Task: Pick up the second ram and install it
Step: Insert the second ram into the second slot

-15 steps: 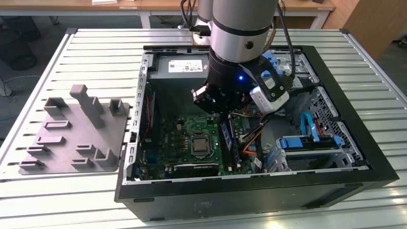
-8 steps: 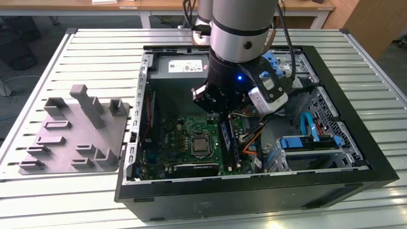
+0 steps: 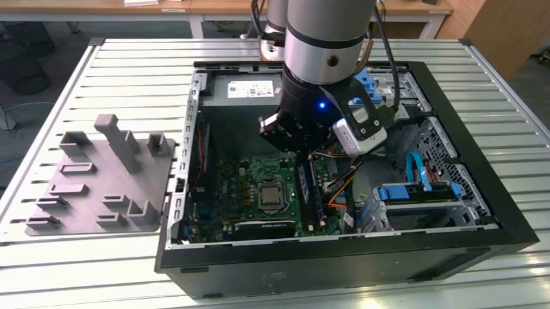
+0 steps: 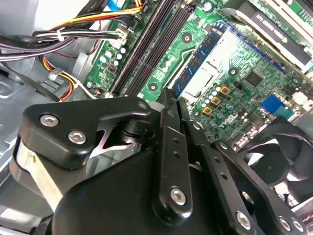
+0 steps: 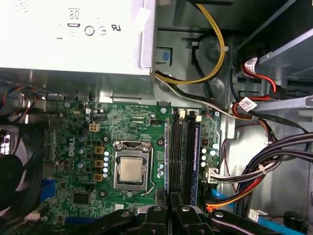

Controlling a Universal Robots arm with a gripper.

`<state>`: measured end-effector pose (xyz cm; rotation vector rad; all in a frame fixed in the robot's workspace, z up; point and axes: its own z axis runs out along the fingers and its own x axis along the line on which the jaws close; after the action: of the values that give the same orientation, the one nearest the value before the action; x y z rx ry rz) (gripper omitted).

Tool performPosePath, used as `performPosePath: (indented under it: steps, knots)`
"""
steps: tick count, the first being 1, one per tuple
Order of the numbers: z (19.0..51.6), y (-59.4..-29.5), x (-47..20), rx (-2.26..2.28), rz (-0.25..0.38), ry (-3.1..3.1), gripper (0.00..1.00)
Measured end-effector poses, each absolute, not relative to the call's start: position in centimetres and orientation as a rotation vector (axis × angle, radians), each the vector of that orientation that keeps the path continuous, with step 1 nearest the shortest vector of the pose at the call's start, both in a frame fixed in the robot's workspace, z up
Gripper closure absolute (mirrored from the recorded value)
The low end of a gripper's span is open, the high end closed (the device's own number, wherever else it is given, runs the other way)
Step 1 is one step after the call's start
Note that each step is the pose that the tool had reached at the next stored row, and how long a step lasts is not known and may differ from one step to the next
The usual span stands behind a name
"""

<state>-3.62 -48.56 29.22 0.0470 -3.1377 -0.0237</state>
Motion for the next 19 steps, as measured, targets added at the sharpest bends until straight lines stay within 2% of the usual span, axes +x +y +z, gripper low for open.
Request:
performPosePath:
  steps: [19]
  knots:
    - [29.22, -48.56, -3.62, -0.143, -0.024, -3.136, 0.86]
